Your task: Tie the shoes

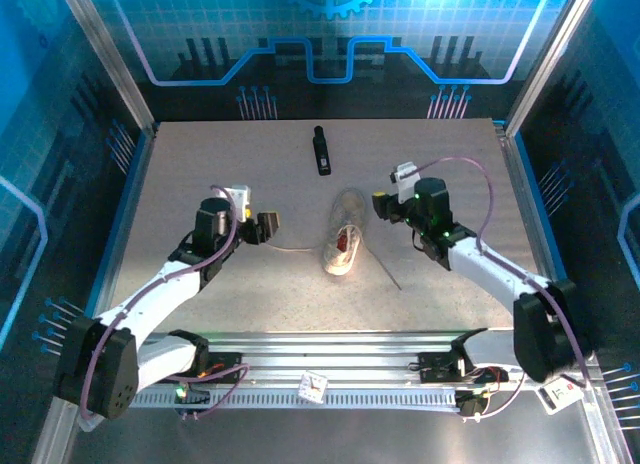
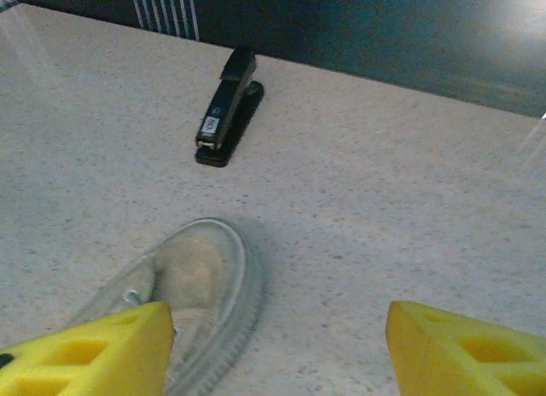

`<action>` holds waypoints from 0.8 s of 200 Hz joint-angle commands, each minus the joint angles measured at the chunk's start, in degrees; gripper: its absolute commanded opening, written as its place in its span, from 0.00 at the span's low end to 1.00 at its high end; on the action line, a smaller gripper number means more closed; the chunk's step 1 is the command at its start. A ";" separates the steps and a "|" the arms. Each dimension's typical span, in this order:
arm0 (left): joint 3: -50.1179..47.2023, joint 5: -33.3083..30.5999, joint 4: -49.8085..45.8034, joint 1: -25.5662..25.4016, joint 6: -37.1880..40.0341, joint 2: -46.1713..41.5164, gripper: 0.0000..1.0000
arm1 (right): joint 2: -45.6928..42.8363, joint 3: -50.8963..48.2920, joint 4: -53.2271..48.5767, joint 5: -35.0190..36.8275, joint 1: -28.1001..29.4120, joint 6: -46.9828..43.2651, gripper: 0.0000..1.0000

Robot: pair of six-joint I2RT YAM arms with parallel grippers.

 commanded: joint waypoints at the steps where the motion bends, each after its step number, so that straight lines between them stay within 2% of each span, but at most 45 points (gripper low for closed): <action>1: 2.14 4.34 -7.49 -2.58 -1.51 1.61 0.74 | 6.72 5.85 -11.55 -6.27 0.42 10.67 0.64; 32: 4.91 5.32 -14.49 -5.60 7.53 4.29 0.70 | 17.43 16.12 -20.80 -12.04 0.67 13.88 0.54; 58: 6.50 5.69 -17.12 -7.08 11.10 5.73 0.68 | 23.11 20.05 -23.31 -14.66 0.86 17.93 0.48; 102: 6.89 7.10 -17.15 -8.67 16.95 6.16 0.58 | 33.04 24.33 -22.76 -22.46 3.41 24.82 0.46; 131: 5.65 6.90 -15.37 -10.07 19.25 4.87 0.57 | 37.07 27.85 -22.54 -24.04 6.53 24.87 0.45; 160: 4.50 5.47 -14.54 -11.96 23.21 3.43 0.57 | 36.66 30.20 -23.62 -24.25 6.78 23.94 0.46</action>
